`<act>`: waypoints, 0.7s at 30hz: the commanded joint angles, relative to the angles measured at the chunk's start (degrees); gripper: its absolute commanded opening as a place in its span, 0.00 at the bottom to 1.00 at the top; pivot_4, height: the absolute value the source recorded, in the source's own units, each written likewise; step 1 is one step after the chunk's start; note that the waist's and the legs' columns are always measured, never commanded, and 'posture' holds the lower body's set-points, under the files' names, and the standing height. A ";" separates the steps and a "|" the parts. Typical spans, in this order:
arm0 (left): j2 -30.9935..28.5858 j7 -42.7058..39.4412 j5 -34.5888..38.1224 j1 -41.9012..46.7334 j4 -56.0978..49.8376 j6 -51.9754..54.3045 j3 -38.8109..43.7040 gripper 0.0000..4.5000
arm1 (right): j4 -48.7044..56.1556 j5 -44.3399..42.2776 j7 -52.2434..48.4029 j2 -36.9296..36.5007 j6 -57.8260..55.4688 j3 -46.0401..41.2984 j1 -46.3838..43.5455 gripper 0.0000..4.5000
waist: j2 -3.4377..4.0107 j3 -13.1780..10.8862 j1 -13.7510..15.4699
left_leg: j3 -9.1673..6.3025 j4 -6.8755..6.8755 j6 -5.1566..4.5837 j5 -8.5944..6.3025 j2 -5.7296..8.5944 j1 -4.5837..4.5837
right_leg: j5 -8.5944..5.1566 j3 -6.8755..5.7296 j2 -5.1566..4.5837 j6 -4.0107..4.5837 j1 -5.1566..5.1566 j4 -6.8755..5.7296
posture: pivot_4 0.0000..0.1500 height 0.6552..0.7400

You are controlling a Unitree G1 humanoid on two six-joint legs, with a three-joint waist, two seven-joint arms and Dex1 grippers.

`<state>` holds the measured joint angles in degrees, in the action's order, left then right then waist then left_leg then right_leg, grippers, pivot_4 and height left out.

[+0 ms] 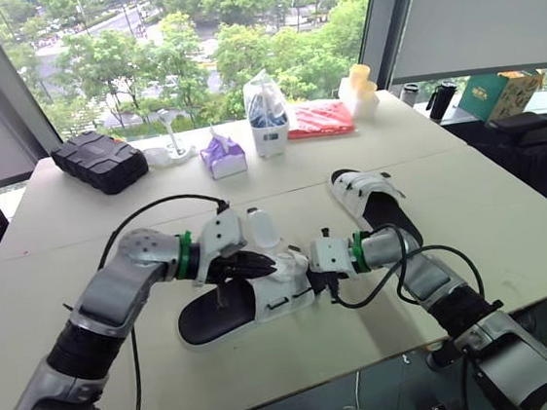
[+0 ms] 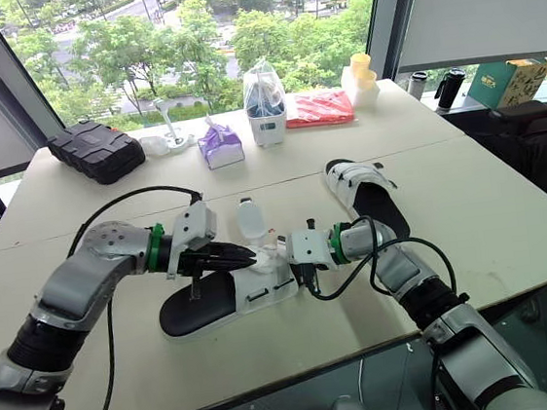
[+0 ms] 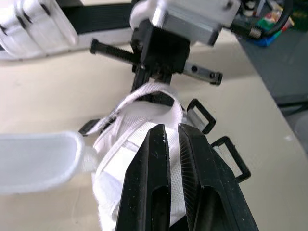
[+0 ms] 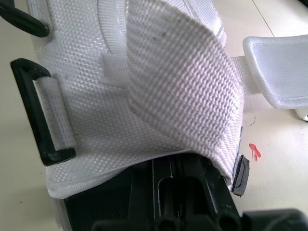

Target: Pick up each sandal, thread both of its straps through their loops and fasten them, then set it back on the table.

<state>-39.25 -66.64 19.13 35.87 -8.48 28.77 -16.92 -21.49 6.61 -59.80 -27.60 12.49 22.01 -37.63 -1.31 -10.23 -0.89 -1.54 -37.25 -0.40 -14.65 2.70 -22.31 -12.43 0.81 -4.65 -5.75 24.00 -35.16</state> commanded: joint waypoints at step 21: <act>5.17 -0.87 -4.86 4.50 -0.70 4.22 -5.47 0.93 | -1.08 2.29 1.29 -0.67 -0.94 0.37 0.42 0.00 | 0.00 0.00 0.02 | 0.01 -0.01 0.00 0.00 0.00 0.00 | -0.02 0.03 -0.01 0.04 0.00 -0.01 | 1.00 1.00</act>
<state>-33.87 -67.25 14.44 39.07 -7.57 32.37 -22.12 -21.49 6.75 -59.31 -27.68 12.57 22.09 -37.63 -1.31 -10.23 -0.87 -1.53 -37.27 -0.40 -14.65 2.70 -22.31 -12.45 0.84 -4.66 -5.71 24.00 -35.17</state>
